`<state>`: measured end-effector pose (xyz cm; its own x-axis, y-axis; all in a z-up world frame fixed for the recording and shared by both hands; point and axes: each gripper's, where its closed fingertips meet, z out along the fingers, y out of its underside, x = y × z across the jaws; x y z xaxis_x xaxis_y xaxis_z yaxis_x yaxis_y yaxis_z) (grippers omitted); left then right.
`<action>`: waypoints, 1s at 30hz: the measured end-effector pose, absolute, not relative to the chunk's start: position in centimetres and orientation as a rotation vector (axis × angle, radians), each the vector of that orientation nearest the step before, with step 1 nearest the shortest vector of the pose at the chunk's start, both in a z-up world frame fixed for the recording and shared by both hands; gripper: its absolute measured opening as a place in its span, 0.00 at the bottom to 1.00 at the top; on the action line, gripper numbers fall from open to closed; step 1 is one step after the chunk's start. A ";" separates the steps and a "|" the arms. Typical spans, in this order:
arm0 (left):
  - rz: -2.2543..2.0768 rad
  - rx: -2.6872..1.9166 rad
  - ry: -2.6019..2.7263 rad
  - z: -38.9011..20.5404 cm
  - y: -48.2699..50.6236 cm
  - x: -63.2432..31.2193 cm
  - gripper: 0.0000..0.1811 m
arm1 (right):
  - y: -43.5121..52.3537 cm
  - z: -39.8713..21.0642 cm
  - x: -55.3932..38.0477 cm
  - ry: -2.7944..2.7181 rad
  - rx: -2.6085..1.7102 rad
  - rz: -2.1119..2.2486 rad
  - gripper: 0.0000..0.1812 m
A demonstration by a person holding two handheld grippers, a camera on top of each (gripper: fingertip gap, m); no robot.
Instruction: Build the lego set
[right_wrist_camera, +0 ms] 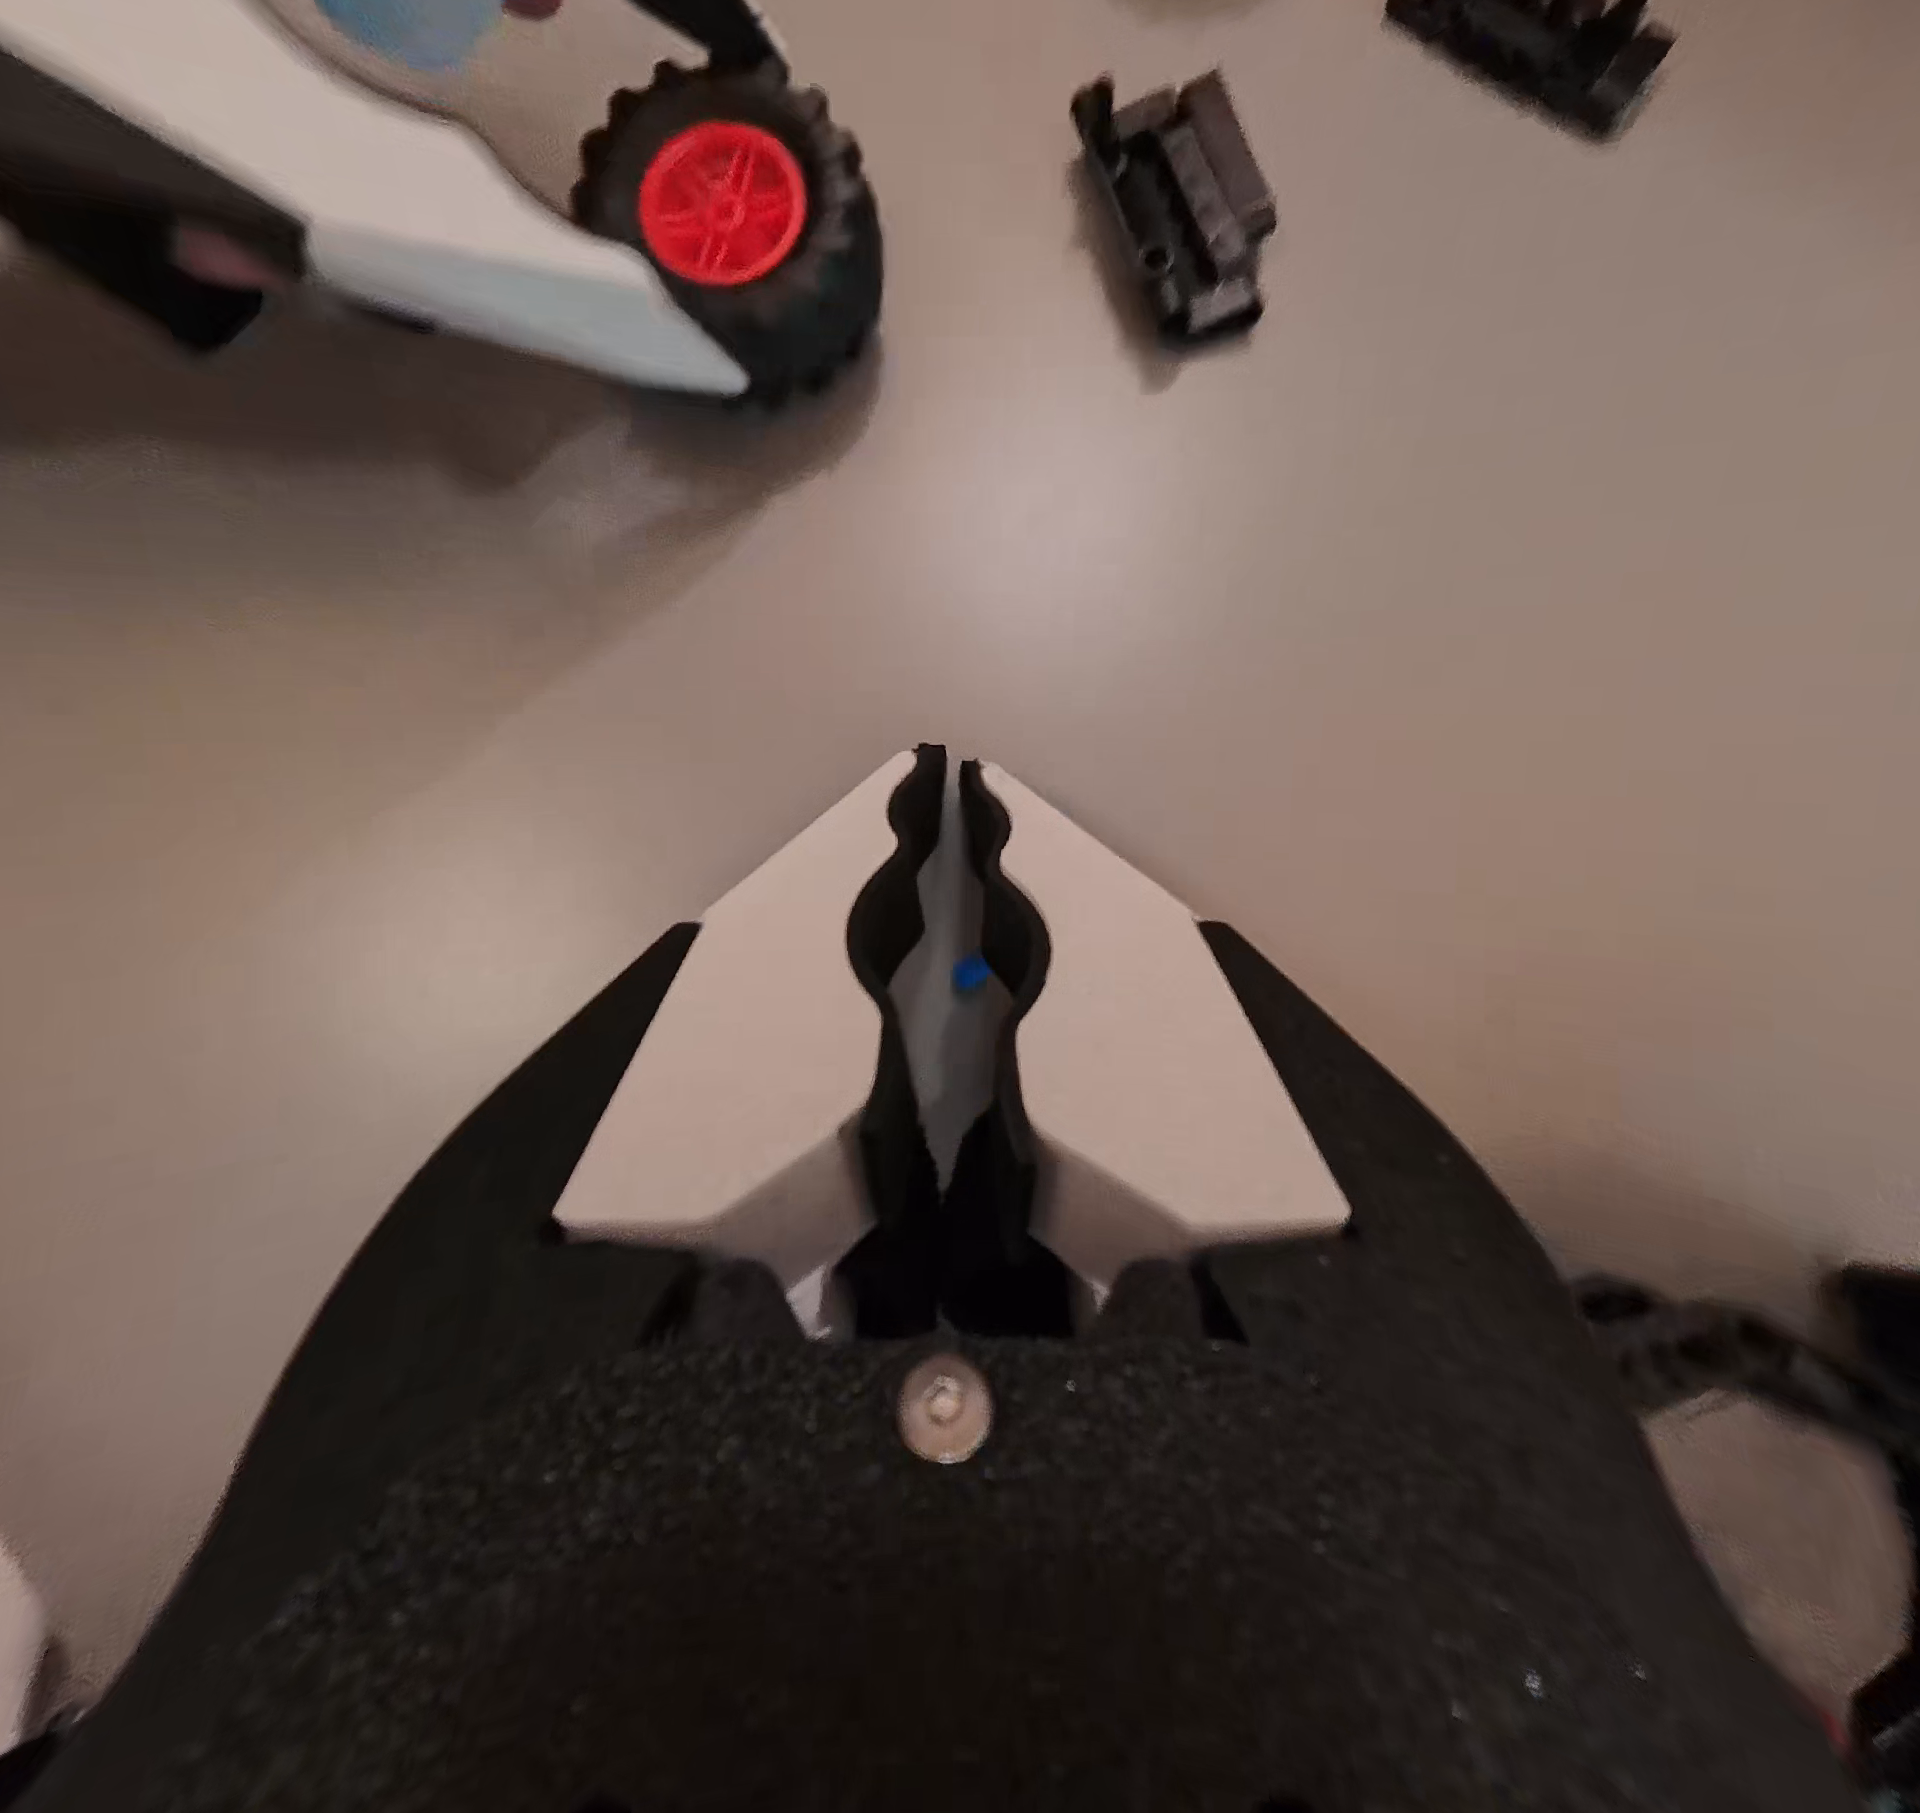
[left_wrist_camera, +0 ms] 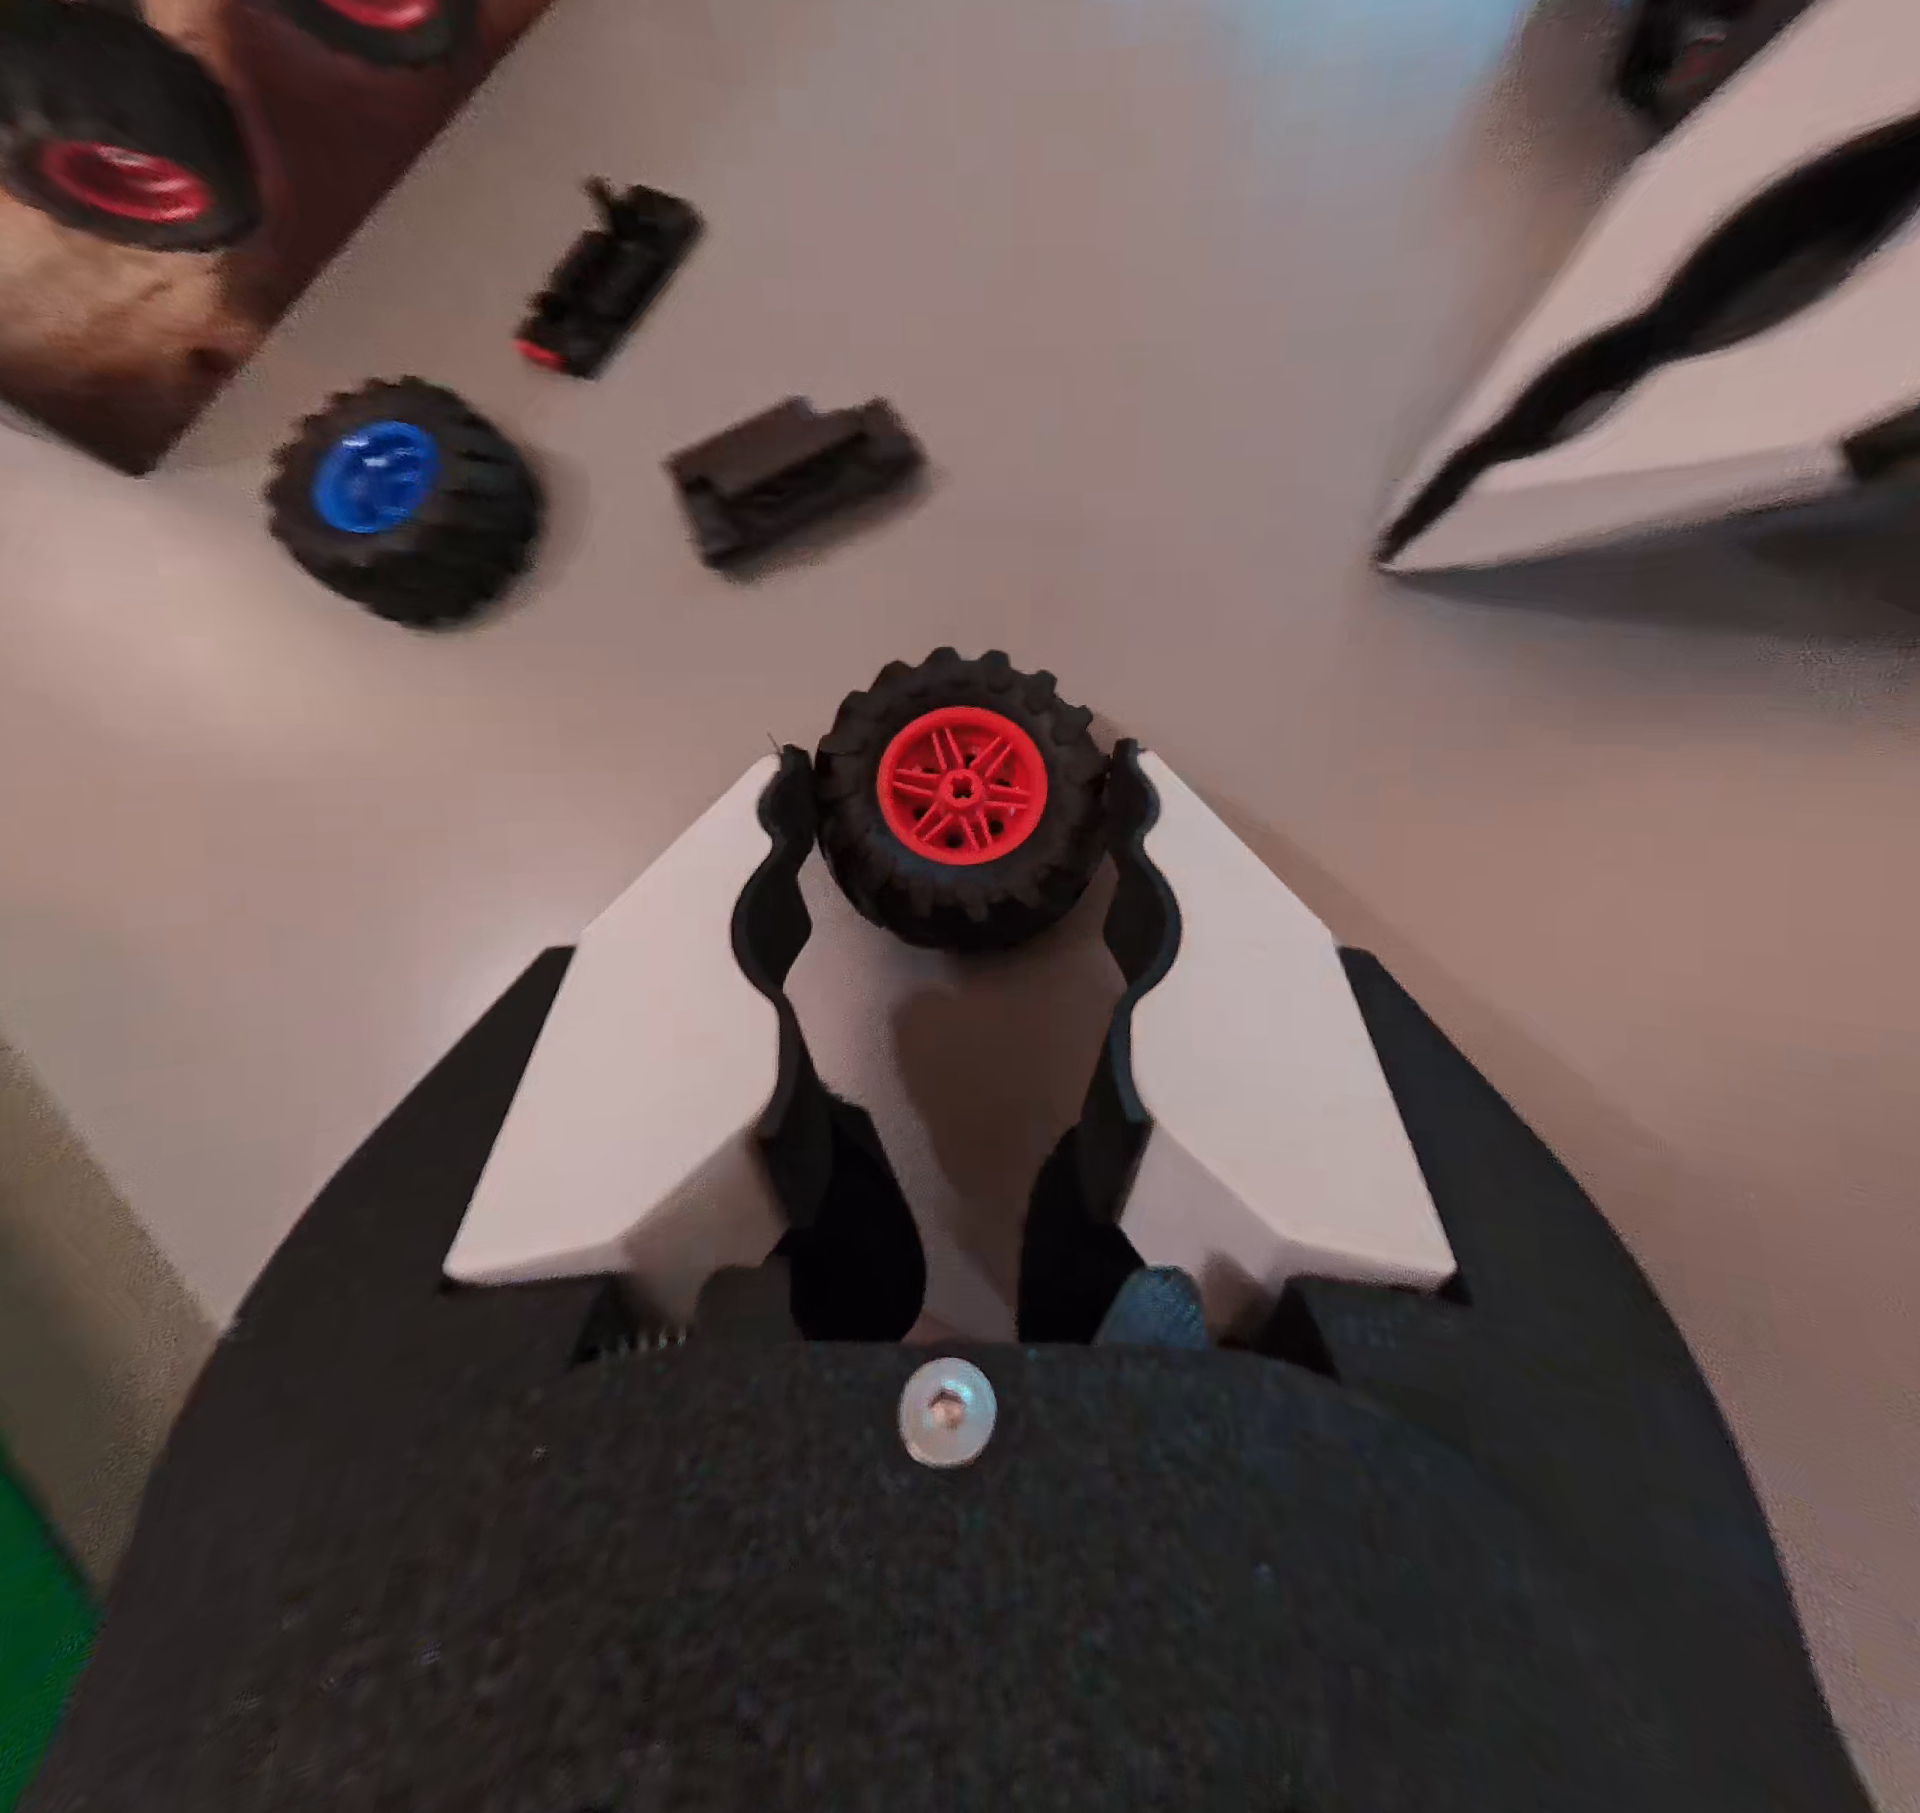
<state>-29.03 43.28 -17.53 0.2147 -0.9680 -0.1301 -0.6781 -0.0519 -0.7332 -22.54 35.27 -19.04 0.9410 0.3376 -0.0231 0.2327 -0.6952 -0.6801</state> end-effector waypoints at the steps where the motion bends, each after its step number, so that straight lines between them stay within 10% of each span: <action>1: -0.525 -1.841 1.517 -17.5 45.2 -29.0 0.31 | 36.0 -18.6 -22.4 -0.401 -2.355 0.184 0.02; 15: -0.360 -1.801 1.427 -15.5 52.6 -30.0 0.42 | 25.8 -16.0 -23.5 -0.607 -2.151 0.547 0.24; 19: -0.534 -1.500 1.751 -12.4 44.3 -28.5 0.24 | 23.5 -17.2 -24.6 -0.626 -2.182 0.567 0.23; 30: -0.759 -1.093 2.471 -17.6 34.7 -20.4 0.23 | 23.4 -19.1 -24.2 -0.717 -2.232 0.461 0.12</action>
